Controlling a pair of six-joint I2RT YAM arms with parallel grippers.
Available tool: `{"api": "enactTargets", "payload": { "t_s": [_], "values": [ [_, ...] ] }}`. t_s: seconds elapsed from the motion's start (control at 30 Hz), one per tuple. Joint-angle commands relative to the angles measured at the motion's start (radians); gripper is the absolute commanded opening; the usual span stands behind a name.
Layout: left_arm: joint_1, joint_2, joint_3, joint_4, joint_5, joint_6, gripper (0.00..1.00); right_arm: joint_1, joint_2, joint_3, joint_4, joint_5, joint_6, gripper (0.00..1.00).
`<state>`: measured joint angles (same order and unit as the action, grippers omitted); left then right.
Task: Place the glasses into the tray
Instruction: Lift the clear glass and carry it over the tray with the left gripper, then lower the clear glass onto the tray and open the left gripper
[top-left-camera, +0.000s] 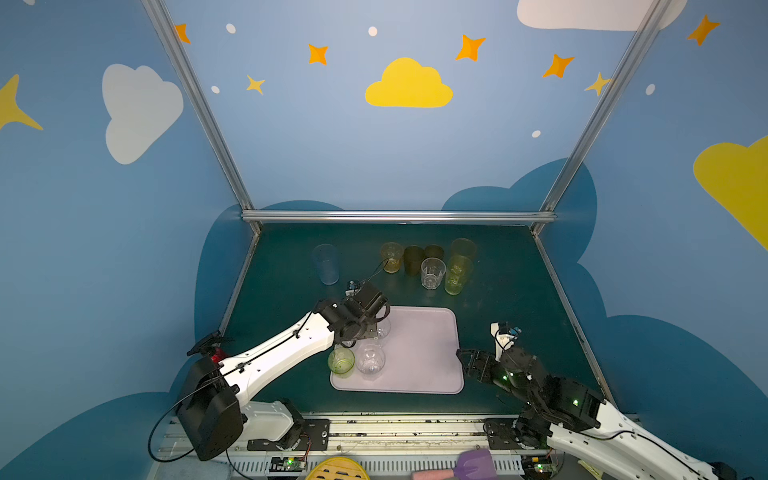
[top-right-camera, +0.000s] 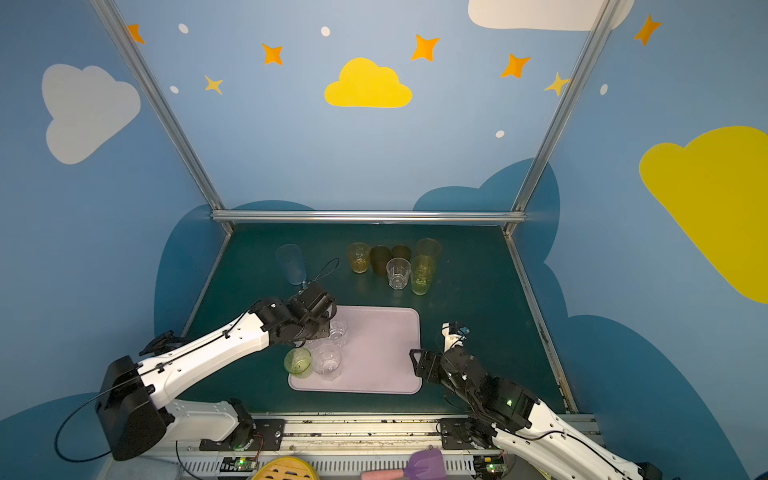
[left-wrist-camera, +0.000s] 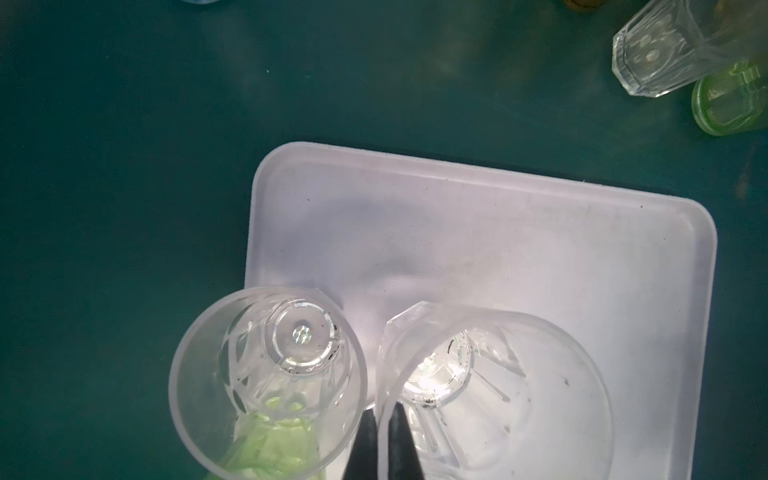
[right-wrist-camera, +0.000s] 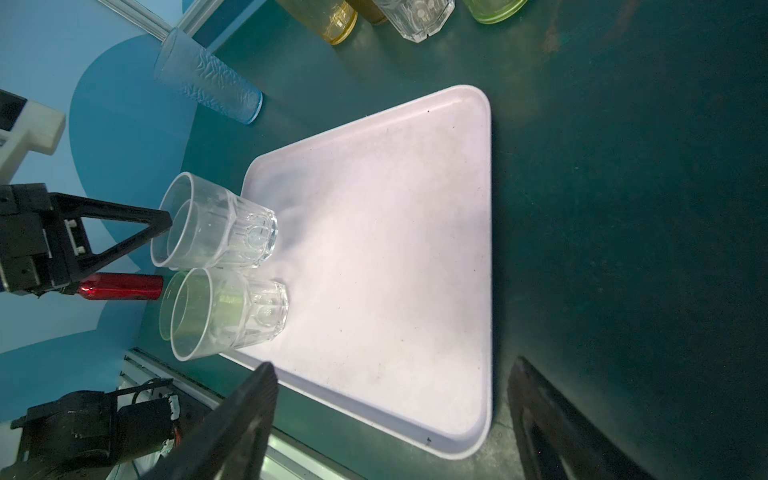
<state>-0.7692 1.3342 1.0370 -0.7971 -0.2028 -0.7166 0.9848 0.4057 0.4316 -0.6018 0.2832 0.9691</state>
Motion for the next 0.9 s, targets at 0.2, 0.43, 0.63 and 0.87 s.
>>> {"api": "enactTargets", "payload": {
  "t_s": [0.2,0.43,0.63,0.87],
  "values": [
    [-0.008,0.014,-0.009,0.008,-0.006,-0.014,0.04,-0.006,0.01,-0.012,0.016,-0.003,0.01,0.86],
    [-0.009,0.029,-0.017,0.013,-0.009,-0.017,0.04,-0.006,0.011,-0.016,0.016,-0.005,0.013,0.86],
    [-0.008,0.046,-0.018,0.013,-0.009,-0.02,0.04,-0.009,0.012,-0.017,0.016,-0.004,0.018,0.86],
    [-0.011,0.041,-0.022,0.024,-0.004,-0.022,0.1,-0.011,0.009,-0.02,0.016,-0.01,0.022,0.86]
  ]
}}
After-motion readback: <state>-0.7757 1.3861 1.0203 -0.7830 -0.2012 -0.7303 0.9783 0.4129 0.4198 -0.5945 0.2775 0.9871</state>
